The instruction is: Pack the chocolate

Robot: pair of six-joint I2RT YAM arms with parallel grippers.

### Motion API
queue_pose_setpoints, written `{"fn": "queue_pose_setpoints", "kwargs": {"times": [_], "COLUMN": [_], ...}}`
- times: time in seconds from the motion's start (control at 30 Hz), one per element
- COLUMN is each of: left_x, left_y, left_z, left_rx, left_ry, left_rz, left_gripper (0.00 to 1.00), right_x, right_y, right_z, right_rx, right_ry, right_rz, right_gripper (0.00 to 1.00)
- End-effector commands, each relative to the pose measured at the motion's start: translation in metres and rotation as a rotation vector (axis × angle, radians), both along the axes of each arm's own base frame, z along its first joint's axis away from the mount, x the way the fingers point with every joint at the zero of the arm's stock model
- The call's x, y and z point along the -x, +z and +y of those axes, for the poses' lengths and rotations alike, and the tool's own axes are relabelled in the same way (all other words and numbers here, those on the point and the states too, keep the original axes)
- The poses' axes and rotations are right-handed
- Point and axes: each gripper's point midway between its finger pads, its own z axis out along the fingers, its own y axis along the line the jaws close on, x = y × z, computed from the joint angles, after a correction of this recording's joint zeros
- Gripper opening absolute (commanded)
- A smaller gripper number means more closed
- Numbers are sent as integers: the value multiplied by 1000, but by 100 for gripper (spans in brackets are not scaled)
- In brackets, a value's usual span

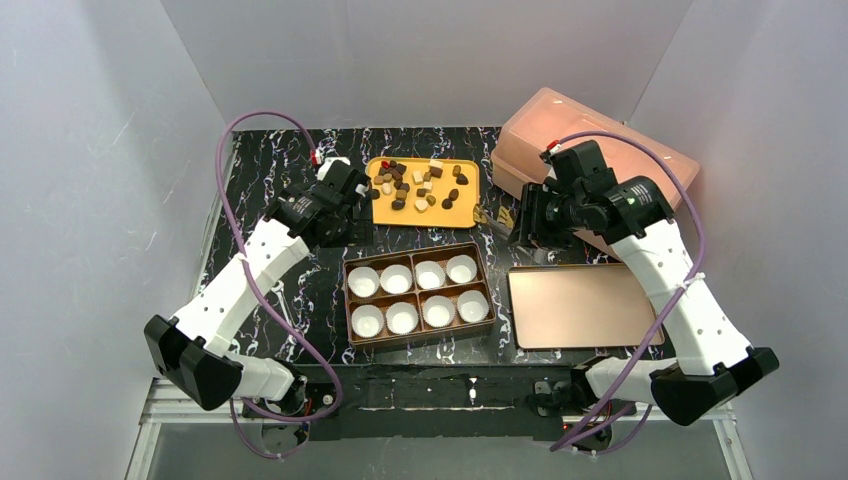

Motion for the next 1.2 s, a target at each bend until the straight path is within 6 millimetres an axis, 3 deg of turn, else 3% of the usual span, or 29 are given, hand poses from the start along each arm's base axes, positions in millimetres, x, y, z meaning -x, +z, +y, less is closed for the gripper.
{"fn": "queue_pose_setpoints", "kwargs": {"times": [0.0,0.17,0.3,0.6,0.83,1.0,1.17], "left_x": [9,15,16,5,-5,-7,-11], "left_y": [-1,-5,-10,-18,-20,-21,-10], "left_z": [4,4,6,3,2,5,13], "left_rx": [48,65,60,84,104,103,103], "left_ry": [23,7,-24,-53,-44,-35,-10], "left_rz": [-16,-2,11,43,48,61,45], "left_gripper": [100,100,99,99,99,99,100], "right_x": [-4,-12,-20,-46,-88,-118,-131], "right_y": [18,17,10,-14,-16,-16,-27], "right_z": [6,-3,5,36,55,82,113], "right_rx": [-15,49,39,60,174,205,227], "right_ry": [57,47,42,43,63,94,146], "right_rz": [-52,-85,-63,-3,-59,-93,-86], "right_gripper": [52,53,53,53,53,52,52]}}
